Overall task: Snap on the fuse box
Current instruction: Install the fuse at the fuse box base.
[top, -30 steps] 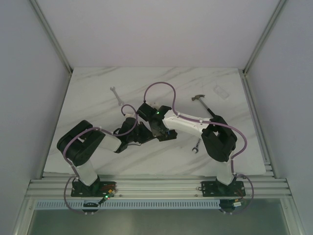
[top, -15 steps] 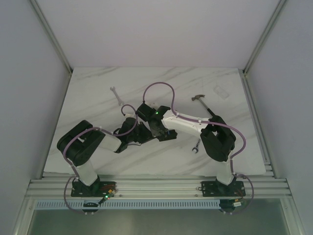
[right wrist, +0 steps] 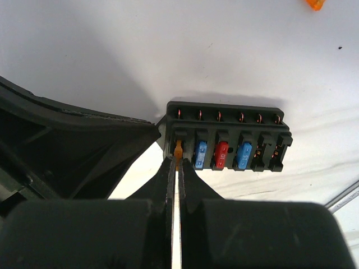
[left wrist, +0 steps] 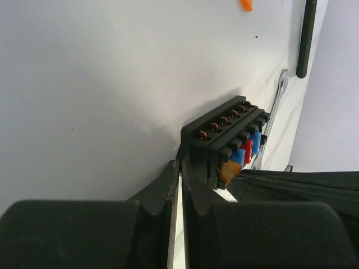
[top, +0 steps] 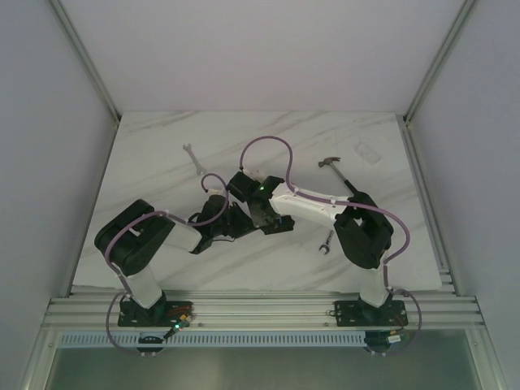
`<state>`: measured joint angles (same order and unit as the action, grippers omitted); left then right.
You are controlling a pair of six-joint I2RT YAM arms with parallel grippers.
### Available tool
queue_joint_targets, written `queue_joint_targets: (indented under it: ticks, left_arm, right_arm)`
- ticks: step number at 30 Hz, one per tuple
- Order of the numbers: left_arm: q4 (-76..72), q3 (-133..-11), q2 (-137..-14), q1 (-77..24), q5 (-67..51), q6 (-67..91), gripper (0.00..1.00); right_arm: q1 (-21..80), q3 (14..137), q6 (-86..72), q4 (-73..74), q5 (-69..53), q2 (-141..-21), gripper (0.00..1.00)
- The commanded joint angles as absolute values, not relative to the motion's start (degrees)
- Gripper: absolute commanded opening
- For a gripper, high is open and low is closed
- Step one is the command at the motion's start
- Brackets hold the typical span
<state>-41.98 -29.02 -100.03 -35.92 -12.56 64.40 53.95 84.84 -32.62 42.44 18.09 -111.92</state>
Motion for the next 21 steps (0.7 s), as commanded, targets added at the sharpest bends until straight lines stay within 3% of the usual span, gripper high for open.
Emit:
queue_joint_targets:
  ticks: [1, 21]
  left_arm:
    - [-36.32, -27.61, -102.39, -36.22, -9.01, 63.35, 0.14]
    - [-37.26, -27.6, -102.93, -37.22, -9.14, 64.25, 0.13]
  right_arm:
    - [53.36, 81.16, -34.29, 46.32, 17.83, -113.46, 0.0]
    - [53.04, 77.27, -35.24, 43.37, 16.13, -116.06, 0.0]
